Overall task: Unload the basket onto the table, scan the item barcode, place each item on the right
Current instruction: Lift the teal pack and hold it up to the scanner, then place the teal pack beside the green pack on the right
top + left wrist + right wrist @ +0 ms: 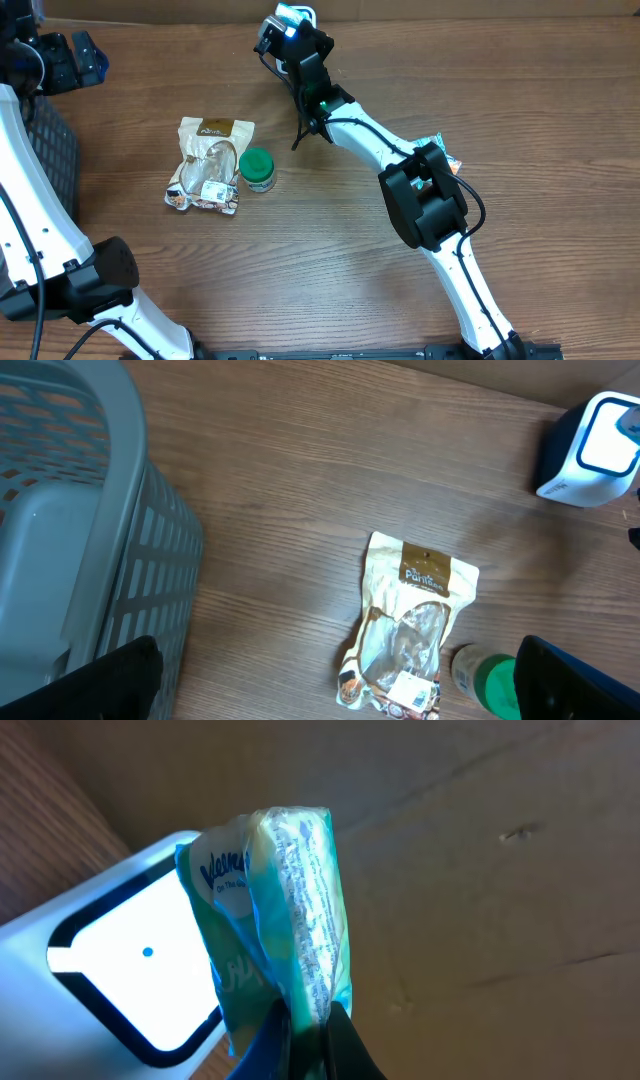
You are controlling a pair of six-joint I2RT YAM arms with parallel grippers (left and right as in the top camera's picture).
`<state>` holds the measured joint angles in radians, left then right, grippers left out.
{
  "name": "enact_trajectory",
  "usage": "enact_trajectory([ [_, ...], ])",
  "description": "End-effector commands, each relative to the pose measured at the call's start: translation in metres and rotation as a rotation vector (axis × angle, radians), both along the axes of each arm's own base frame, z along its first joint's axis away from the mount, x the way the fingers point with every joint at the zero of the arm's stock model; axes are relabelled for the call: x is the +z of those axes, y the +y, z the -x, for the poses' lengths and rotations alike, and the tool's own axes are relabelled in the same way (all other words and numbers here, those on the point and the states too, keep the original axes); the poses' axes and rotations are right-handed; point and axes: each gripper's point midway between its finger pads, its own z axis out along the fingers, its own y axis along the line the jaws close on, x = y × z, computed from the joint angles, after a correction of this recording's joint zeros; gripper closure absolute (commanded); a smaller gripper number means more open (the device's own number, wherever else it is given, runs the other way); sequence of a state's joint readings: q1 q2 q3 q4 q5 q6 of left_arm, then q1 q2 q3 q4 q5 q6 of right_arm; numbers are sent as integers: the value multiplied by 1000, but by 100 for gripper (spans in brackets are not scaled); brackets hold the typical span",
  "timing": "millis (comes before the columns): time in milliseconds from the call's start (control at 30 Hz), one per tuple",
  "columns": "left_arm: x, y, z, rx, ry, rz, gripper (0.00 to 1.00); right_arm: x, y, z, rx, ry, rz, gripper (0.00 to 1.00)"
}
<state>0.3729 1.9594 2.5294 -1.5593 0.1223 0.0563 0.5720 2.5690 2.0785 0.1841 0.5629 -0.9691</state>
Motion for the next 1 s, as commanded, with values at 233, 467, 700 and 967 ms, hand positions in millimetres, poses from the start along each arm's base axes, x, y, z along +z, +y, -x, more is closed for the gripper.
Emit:
enact_trajectory([
  [233, 13, -4, 2, -17, -35, -20, 0, 76, -8, 13, -30, 31, -373, 96],
  [467, 13, -4, 2, -17, -34, -20, 0, 134, -18, 67, 36, 294, -641, 96],
  [700, 13, -4, 2, -17, -34, -20, 0, 129, -89, 133, -252, 648, -933, 96],
  [967, 13, -4, 2, -17, -35, -20, 0, 25, -232, 197, -940, 946, -978, 96],
])
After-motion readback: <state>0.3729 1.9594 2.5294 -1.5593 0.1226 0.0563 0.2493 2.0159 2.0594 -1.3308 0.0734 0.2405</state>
